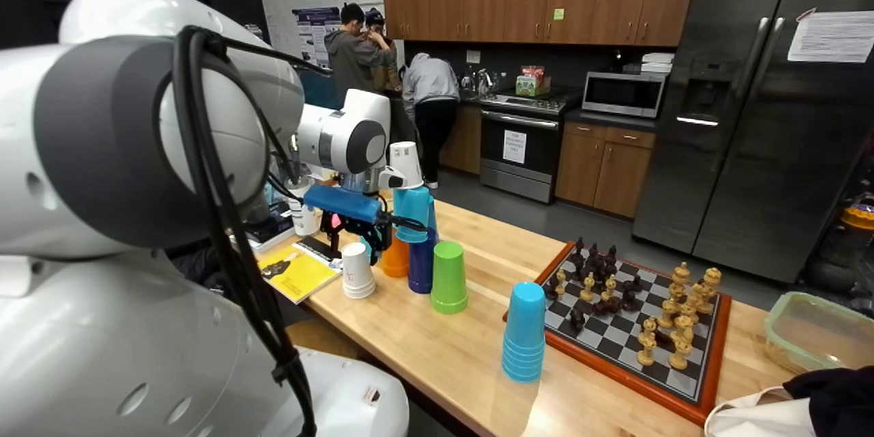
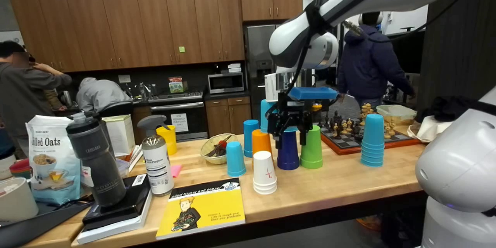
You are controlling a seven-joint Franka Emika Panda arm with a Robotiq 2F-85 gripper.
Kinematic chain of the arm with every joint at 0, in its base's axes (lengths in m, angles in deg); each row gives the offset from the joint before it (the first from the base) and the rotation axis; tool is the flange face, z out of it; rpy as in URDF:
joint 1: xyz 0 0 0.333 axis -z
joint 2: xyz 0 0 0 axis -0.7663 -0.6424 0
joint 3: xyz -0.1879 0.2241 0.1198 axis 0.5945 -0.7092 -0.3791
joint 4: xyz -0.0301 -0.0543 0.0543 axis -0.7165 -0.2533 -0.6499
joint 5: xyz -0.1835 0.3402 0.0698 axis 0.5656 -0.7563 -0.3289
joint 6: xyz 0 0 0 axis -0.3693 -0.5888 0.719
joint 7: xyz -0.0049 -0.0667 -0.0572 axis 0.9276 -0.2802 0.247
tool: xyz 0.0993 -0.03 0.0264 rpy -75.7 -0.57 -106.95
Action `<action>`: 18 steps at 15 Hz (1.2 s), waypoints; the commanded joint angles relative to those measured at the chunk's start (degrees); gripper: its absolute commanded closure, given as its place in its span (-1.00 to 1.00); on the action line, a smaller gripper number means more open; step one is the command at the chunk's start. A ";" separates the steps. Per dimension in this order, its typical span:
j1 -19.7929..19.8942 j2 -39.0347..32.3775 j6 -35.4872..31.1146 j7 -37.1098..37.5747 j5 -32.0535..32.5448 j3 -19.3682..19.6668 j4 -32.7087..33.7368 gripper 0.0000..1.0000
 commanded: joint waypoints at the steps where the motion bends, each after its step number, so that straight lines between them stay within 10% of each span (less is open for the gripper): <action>1: 0.54 0.80 -0.30 0.09 -0.10 -0.06 -0.37 -1.00; 18: 3.12 12.00 -2.14 -0.42 -0.41 2.74 -6.98 -1.00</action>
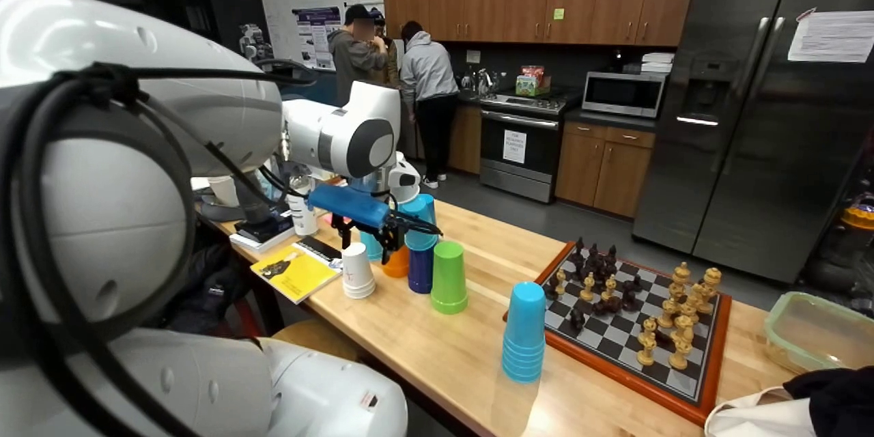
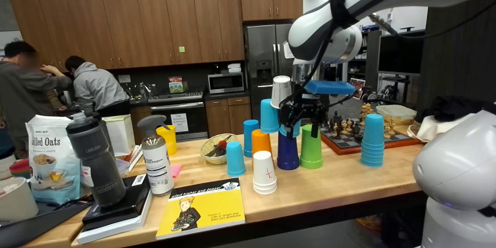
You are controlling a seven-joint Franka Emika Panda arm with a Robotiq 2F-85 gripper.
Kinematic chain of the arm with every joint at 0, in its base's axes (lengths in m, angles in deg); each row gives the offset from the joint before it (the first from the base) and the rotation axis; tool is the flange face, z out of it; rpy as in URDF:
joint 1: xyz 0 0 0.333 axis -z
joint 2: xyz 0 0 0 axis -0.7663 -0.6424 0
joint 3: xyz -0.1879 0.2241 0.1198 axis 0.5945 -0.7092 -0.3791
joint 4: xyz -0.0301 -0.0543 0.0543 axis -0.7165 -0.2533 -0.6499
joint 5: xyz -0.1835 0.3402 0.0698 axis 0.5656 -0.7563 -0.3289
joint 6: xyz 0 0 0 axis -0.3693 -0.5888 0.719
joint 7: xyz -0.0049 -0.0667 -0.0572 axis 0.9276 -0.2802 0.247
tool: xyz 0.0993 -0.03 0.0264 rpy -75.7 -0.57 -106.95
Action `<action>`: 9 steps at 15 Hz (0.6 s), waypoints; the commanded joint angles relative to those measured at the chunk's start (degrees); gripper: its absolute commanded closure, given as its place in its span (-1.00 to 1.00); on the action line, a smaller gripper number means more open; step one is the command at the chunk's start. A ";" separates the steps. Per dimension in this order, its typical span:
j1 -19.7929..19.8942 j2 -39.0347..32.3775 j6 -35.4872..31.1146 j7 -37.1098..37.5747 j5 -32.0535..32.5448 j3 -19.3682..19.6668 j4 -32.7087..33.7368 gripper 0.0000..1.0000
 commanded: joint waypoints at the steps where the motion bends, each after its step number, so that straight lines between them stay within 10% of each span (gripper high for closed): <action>1: 0.23 2.25 -1.12 -0.43 -0.42 0.58 -1.77 -1.00; 9: -0.56 -1.56 -1.65 0.02 -0.38 -0.93 -0.48 -1.00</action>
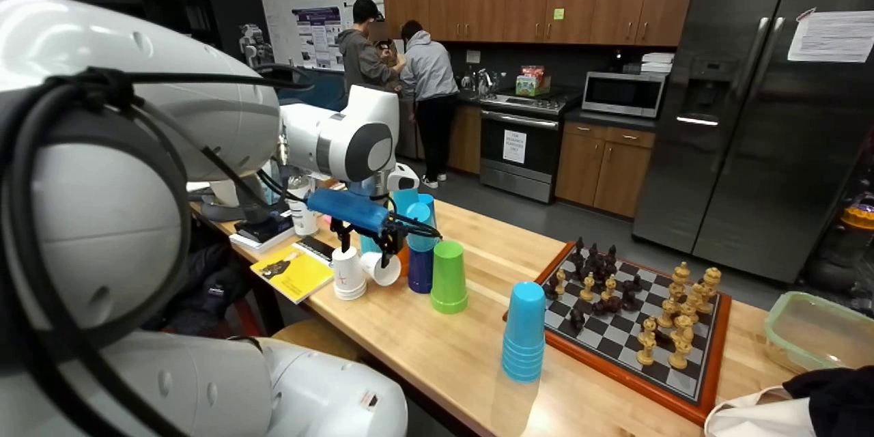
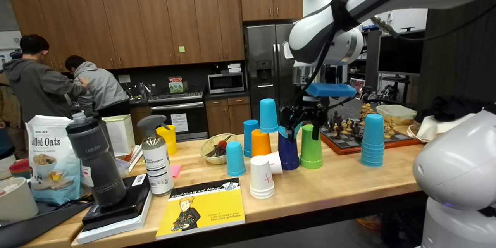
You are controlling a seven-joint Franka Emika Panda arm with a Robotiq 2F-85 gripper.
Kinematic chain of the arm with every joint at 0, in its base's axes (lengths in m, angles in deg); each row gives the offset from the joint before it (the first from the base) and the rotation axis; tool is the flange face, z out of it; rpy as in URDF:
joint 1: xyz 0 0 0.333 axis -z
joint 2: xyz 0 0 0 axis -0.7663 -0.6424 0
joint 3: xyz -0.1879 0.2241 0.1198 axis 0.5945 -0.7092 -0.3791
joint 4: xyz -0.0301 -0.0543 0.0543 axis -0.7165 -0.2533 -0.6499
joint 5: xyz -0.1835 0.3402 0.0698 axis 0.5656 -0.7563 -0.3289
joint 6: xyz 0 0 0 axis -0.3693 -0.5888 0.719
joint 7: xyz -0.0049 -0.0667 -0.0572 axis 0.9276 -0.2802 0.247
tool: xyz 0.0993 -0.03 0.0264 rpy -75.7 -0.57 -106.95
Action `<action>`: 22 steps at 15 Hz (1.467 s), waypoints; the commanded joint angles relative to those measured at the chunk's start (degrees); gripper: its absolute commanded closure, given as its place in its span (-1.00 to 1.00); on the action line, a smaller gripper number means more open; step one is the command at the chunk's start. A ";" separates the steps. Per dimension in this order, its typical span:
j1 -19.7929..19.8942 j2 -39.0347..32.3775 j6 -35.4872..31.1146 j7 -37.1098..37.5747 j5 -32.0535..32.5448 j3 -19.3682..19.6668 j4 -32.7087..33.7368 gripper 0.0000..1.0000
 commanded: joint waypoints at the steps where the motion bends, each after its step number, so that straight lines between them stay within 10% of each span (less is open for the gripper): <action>1: -0.36 -2.36 -1.23 0.32 -0.28 -0.85 0.63 -1.00; 22: 0.95 15.98 -1.49 -1.63 -0.87 5.08 -6.85 -1.00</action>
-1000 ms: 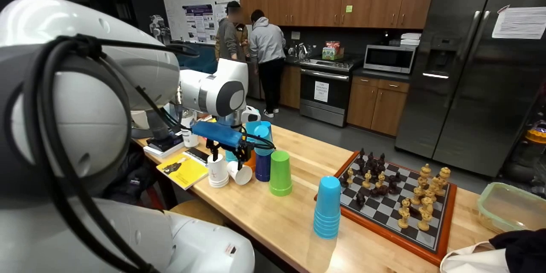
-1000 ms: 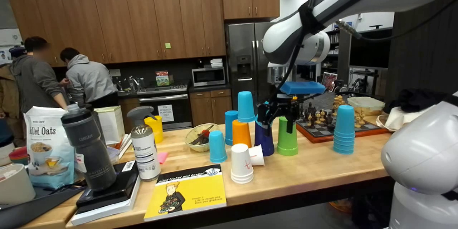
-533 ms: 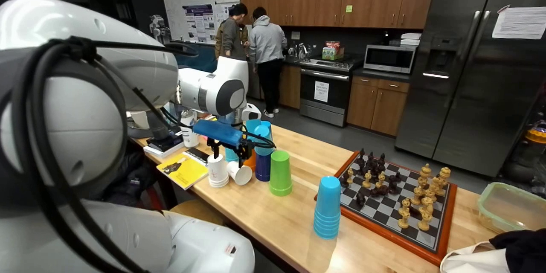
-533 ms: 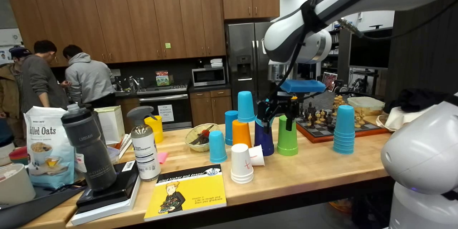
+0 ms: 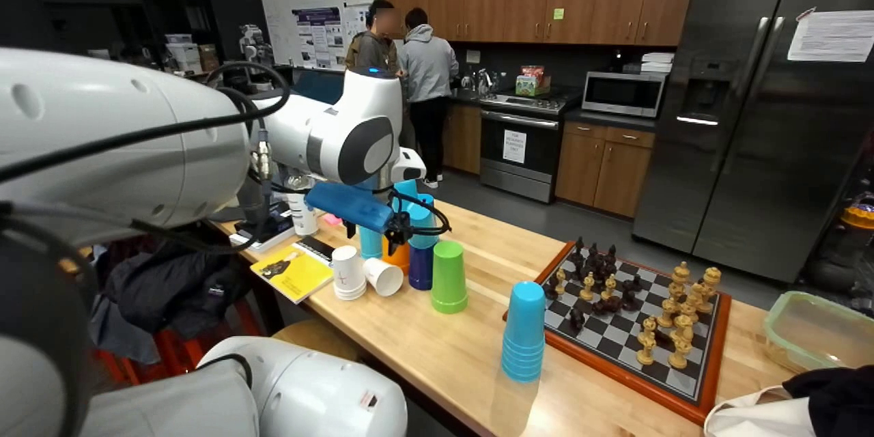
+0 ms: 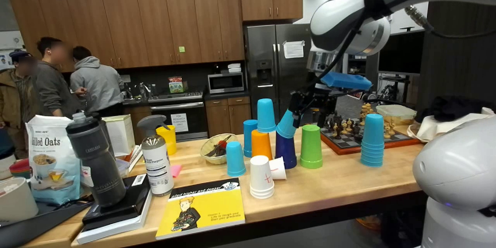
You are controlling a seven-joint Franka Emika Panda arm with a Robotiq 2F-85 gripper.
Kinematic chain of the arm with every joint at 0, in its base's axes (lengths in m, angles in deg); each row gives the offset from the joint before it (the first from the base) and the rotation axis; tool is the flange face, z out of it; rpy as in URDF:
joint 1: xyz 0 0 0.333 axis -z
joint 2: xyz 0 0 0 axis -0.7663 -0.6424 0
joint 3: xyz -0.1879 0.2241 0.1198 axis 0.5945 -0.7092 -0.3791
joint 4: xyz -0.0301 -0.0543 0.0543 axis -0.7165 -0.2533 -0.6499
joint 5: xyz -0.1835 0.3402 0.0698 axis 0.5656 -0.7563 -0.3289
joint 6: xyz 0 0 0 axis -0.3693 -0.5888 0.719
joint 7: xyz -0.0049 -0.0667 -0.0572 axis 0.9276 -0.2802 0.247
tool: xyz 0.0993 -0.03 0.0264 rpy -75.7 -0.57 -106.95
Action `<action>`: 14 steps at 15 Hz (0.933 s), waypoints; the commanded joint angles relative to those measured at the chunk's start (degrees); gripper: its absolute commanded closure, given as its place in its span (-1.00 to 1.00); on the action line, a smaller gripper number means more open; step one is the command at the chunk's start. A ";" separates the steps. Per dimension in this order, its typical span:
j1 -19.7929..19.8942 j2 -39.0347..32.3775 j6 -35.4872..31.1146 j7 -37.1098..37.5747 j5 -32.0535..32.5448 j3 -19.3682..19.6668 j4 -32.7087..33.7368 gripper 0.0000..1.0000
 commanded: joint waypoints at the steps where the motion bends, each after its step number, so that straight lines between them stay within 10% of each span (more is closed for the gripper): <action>1: 0.82 5.30 0.53 -0.86 -0.70 1.42 -3.59 -1.00; 14: -4.94 -2.06 -21.82 -7.17 -2.28 -0.38 -2.78 -1.00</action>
